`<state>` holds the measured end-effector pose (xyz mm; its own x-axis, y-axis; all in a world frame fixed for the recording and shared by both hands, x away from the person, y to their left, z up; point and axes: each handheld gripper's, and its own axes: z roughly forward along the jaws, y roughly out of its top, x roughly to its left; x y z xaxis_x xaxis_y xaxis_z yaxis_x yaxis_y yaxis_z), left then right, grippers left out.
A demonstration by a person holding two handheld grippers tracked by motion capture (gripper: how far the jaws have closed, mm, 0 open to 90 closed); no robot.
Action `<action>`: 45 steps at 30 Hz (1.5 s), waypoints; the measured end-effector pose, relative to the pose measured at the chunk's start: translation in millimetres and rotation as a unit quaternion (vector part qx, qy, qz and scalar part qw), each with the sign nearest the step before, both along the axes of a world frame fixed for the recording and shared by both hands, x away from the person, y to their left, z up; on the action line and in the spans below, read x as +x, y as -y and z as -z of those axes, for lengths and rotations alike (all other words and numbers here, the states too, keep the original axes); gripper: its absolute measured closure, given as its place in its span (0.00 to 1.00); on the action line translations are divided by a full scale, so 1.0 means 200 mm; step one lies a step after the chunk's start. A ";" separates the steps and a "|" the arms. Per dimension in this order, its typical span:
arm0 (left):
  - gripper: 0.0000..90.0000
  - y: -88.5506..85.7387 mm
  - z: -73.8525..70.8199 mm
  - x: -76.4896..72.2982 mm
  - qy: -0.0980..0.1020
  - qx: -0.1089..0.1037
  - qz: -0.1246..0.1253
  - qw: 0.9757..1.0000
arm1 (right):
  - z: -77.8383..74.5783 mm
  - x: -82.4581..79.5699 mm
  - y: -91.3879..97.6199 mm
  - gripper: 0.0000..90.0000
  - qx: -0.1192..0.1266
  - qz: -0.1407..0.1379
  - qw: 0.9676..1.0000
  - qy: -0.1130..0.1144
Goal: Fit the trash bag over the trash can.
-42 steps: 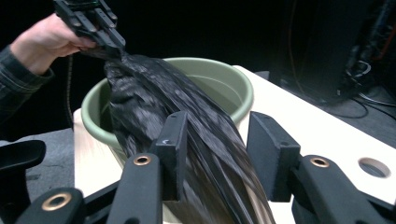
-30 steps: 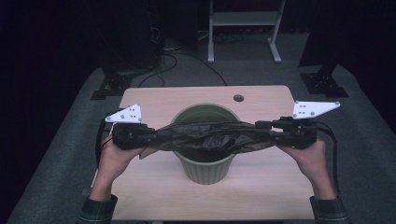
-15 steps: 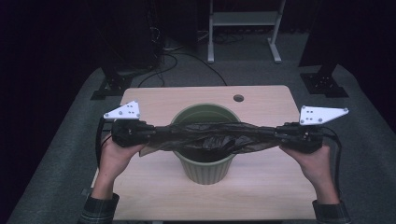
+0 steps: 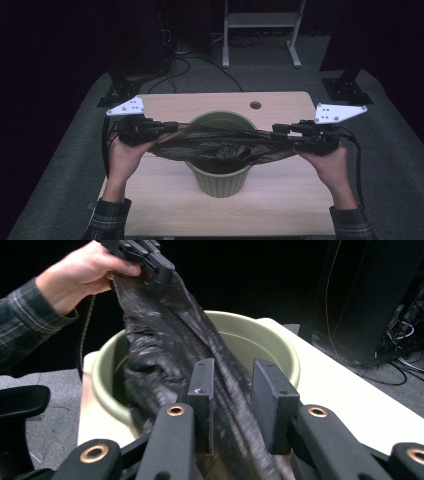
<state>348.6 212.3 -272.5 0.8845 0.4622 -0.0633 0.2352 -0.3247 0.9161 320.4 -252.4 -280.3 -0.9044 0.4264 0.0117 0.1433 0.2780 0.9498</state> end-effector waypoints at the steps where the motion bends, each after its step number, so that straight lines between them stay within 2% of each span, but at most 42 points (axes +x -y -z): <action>1: 1.00 0.00 0.00 0.00 0.000 -0.002 -0.002 1.000 | -0.01 0.01 0.00 0.78 -0.003 0.002 1.000 0.000; 5: 1.00 -0.01 -0.01 0.02 0.000 -0.006 -0.004 1.000 | -0.01 0.07 -0.04 0.74 -0.012 0.002 1.000 -0.008; 9: 1.00 0.00 -0.02 0.03 0.001 -0.008 -0.005 1.000 | 0.00 0.09 -0.07 0.69 -0.020 -0.002 1.000 -0.011; 16: 1.00 0.01 -0.06 0.04 0.005 -0.009 -0.006 1.000 | 0.03 0.13 -0.13 0.66 -0.051 0.009 0.999 -0.013; 21: 1.00 0.00 -0.07 0.05 0.007 -0.010 -0.008 1.000 | 0.05 0.15 -0.17 0.65 -0.053 0.006 0.998 -0.015; 22: 1.00 0.00 -0.07 0.04 0.007 -0.010 -0.007 1.000 | 0.06 0.15 -0.18 0.67 -0.058 0.006 0.998 -0.016; 23: 1.00 0.00 -0.07 0.04 0.008 -0.009 -0.007 1.000 | 0.06 0.16 -0.19 0.74 -0.063 0.009 0.998 -0.015; 25: 1.00 0.00 -0.07 0.04 0.008 -0.008 -0.006 1.000 | 0.07 0.17 -0.19 0.78 -0.072 0.014 0.997 -0.014; 26: 1.00 0.00 -0.07 0.04 0.007 -0.008 -0.007 1.000 | 0.08 0.17 -0.19 0.90 -0.077 0.020 0.997 -0.015; 27: 1.00 0.00 -0.07 0.04 0.007 -0.008 -0.007 1.000 | 0.08 0.18 -0.19 0.92 -0.078 0.022 0.997 -0.012; 29: 1.00 -0.01 -0.07 0.04 0.007 -0.009 -0.007 1.000 | 0.08 0.19 -0.18 0.99 -0.072 0.031 0.997 -0.010; 30: 1.00 -0.01 -0.07 0.05 0.006 -0.008 -0.007 1.000 | 0.07 0.19 -0.17 1.00 -0.066 0.031 0.997 -0.009; 33: 1.00 0.00 -0.05 0.06 0.007 -0.008 -0.007 1.000 | 0.06 0.20 -0.15 1.00 -0.054 0.033 0.998 -0.011; 39: 1.00 0.04 -0.02 0.13 0.007 -0.003 -0.015 1.000 | 0.05 0.29 -0.11 0.99 -0.029 0.060 0.998 -0.013; 45: 1.00 0.05 0.03 0.22 0.001 -0.002 -0.033 0.999 | 0.06 0.38 -0.07 0.97 -0.022 0.084 0.996 -0.026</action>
